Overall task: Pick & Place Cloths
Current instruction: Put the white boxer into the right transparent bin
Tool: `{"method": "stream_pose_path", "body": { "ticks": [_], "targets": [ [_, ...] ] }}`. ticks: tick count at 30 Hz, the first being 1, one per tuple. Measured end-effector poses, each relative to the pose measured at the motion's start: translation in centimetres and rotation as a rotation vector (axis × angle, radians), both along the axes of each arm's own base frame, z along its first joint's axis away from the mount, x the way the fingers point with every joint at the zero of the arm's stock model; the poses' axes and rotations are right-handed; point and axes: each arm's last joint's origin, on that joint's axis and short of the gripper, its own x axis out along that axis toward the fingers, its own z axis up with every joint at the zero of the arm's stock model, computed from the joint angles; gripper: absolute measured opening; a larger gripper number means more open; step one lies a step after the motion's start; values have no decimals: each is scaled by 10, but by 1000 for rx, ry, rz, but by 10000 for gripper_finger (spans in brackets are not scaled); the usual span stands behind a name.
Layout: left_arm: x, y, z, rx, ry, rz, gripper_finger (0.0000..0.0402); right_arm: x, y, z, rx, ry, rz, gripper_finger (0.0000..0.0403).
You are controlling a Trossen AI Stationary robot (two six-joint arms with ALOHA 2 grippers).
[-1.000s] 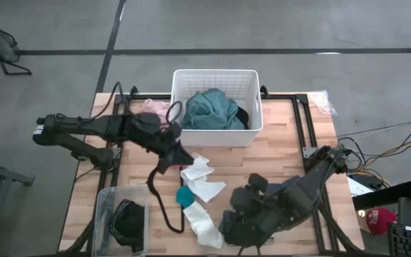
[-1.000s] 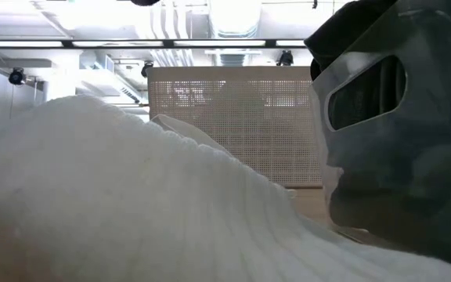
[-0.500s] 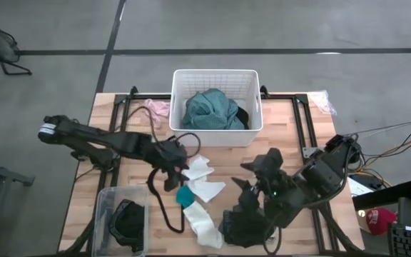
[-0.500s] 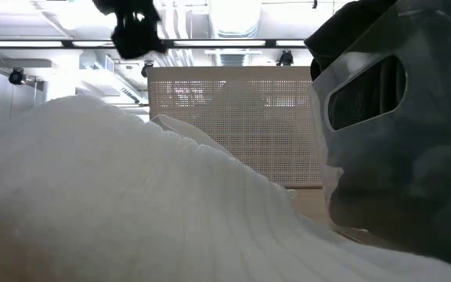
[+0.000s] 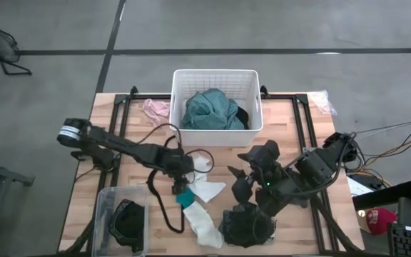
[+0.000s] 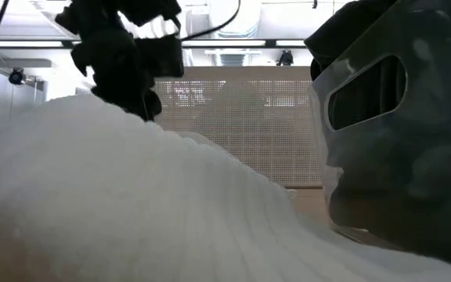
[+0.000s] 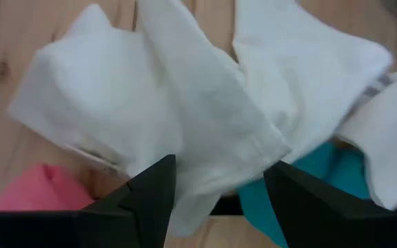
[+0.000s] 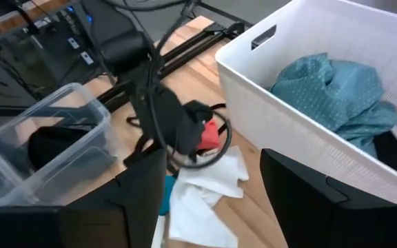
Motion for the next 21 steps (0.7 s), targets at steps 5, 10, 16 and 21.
{"method": "stream_pose_path", "body": {
  "ticks": [5,10,16,21],
  "targets": [
    [8,-1,-11,-18,9,40,210,3,-7,0,-62,41,25,214],
    [14,-2,-7,-59,-59,91,142,6,-15,1,-145,97,67,203],
    [20,6,1,-131,-84,219,16,-6,-33,16,-240,136,125,192],
    [23,7,15,-222,-121,330,8,-21,-48,32,-290,137,158,179]
  ]
}}
